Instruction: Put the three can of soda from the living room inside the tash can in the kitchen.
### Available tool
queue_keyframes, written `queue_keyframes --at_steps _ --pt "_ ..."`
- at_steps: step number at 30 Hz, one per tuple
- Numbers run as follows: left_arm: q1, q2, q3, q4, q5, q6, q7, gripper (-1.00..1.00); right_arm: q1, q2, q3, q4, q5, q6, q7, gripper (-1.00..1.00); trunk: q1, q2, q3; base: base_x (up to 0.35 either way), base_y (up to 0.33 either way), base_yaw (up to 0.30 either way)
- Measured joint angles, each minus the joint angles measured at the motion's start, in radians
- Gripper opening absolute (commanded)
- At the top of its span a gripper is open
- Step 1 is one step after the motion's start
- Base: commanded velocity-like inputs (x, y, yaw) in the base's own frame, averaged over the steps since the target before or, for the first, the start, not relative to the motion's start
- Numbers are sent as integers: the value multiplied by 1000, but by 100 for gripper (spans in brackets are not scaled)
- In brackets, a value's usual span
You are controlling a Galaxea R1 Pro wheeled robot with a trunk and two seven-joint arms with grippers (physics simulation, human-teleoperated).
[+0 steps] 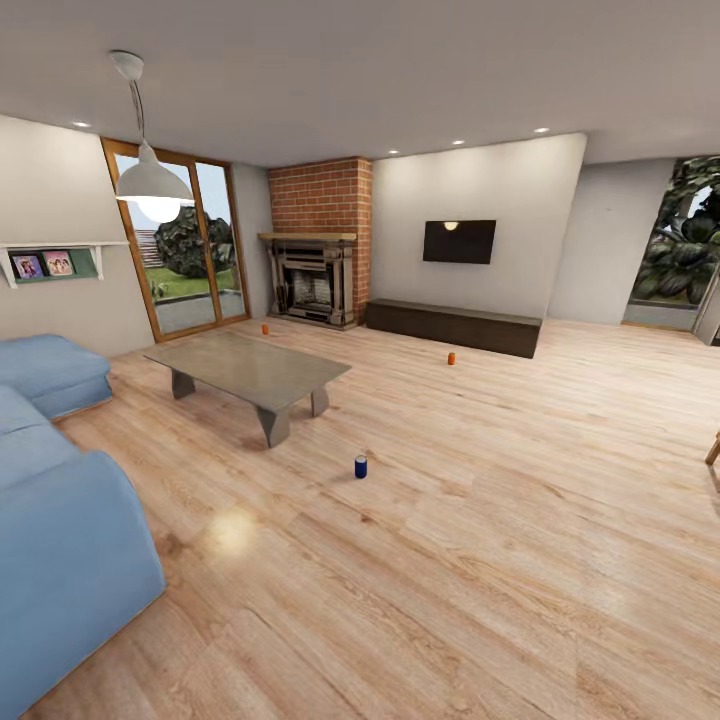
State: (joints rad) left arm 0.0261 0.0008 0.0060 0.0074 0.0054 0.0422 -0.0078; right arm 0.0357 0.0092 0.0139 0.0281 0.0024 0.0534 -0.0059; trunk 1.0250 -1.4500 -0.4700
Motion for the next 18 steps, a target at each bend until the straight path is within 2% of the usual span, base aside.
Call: queue_keyframes --at_steps 9,12,18 --pt "-6 1 0 -6 6 2 -2 100 -5 -3 -2 3 0 -5 0 100 0 0 0 0 0 0" --pt "-23 18 -1 -23 22 6 -19 100 -21 -17 -6 -14 2 -22 6 100 0 0 0 0 0 0" --pt "-58 44 -1 -57 56 9 -52 100 -38 -25 -7 -48 4 -56 38 100 0 0 0 0 0 0"
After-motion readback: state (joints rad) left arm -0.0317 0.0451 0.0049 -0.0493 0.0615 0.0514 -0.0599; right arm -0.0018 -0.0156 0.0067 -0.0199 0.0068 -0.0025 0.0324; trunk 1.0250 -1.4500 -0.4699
